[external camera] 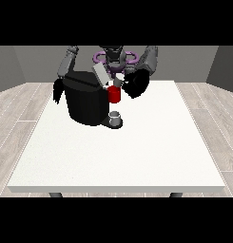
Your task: Insert the coffee pod into the coffee machine and close the lid
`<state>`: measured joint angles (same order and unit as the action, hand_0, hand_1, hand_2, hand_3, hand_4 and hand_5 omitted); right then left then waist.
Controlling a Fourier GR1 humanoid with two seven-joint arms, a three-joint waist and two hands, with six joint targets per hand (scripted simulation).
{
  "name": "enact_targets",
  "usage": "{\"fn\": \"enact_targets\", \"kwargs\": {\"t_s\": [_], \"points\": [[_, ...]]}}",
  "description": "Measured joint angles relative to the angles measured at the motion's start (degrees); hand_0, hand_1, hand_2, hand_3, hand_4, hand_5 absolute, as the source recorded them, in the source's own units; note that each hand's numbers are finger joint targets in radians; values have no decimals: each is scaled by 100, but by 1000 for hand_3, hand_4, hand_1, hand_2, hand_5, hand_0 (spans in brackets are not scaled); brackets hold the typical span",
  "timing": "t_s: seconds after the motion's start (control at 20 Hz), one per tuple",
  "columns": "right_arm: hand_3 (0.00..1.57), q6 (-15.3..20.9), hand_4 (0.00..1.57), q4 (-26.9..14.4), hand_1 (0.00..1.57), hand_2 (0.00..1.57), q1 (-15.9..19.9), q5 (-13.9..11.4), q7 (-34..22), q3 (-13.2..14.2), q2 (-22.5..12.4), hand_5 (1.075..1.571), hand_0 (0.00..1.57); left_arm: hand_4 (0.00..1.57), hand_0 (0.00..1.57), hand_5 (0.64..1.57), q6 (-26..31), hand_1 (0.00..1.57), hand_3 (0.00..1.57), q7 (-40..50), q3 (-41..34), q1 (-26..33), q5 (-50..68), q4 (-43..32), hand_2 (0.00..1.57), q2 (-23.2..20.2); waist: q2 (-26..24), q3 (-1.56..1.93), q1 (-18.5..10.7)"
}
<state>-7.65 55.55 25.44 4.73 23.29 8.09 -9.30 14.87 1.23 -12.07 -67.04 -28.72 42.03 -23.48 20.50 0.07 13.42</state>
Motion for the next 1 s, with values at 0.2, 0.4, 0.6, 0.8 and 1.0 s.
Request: {"fn": "enact_targets", "kwargs": {"t_s": [0.2,0.4,0.6,0.8,1.0], "points": [[0,-69,290,-77,0,0,120,52,-57,44,-51,1571,0,596,1431,1571,-173,1431,1395,27,10,-5,-64,-15,1448,29,0,-7,56],[0,-94,343,-116,0,0,193,79,65,43,23,1571,0,554,1374,1571,-186,1374,1258,31,-20,-172,-87,-47,1384,-88,93,-17,129],[0,-137,245,-247,0,0,119,125,119,121,-32,1571,0,0,0,1571,-251,0,0,-177,-171,-15,119,37,0,37,-25,-9,-4],[0,-215,278,-350,0,0,-259,200,188,174,-3,1571,0,0,0,1571,-179,0,0,-613,-169,587,391,86,0,519,-478,-9,-250],[0,-312,205,-368,0,0,-780,197,325,140,30,1571,0,0,0,1571,-178,0,0,-999,-228,1355,682,107,0,997,-1069,-9,-478]]}}
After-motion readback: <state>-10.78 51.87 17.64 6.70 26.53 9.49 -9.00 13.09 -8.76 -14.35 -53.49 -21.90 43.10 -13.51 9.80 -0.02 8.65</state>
